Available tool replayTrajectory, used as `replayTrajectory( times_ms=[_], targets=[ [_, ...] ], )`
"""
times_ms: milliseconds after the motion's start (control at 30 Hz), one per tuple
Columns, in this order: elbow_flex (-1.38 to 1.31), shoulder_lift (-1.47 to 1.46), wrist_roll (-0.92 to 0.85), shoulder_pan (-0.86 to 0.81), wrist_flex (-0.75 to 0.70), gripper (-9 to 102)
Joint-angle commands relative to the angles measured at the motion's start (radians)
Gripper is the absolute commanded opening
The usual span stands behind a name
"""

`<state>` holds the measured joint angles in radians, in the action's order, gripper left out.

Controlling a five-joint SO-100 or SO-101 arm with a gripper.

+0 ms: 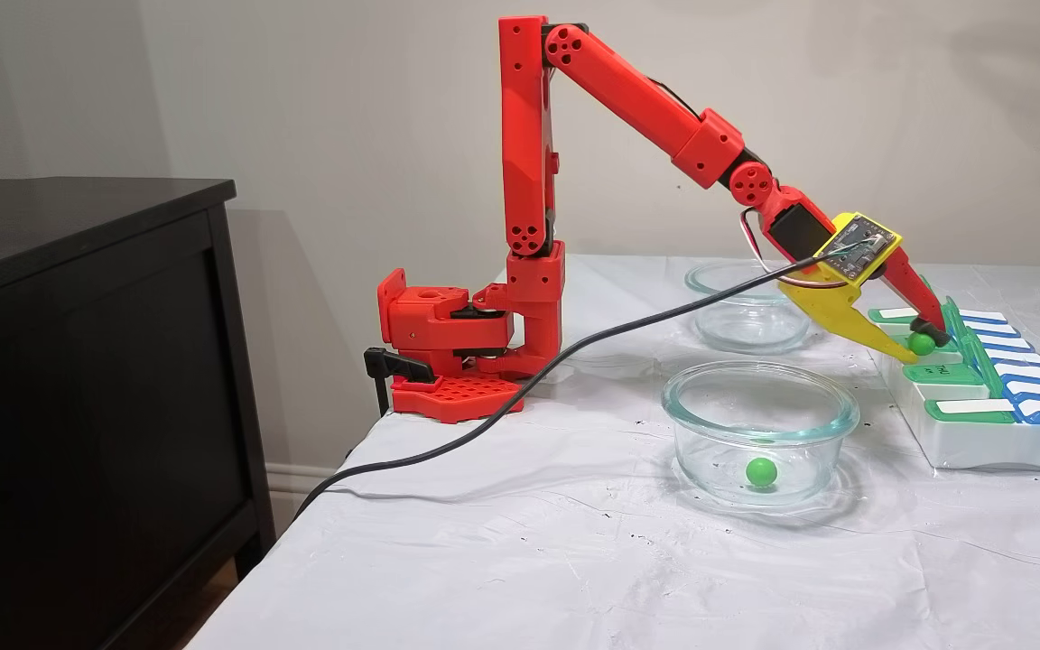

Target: Sort medicines into box.

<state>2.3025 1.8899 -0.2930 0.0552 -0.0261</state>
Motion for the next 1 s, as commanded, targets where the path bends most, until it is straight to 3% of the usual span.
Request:
replayTrajectory(
  times_ms=[0,200,533,733,800,867,967],
  targets=[
    [-0.074,0.021,-0.012,-0.009,0.017,0],
    [-0.044,0.061,-0.005,-0.008,-0.005,18],
    [-0.017,0.13,-0.006,0.003,-0.072,26],
    [-0.008,0.202,-0.003,-0.002,-0.127,22],
    [-0.003,0.247,-0.006,-0.006,-0.164,16],
    [0.002,0.302,0.003,-0.015,-0.201,3],
    [0.006,0.413,0.017,-0.038,-0.275,0]
  ],
)
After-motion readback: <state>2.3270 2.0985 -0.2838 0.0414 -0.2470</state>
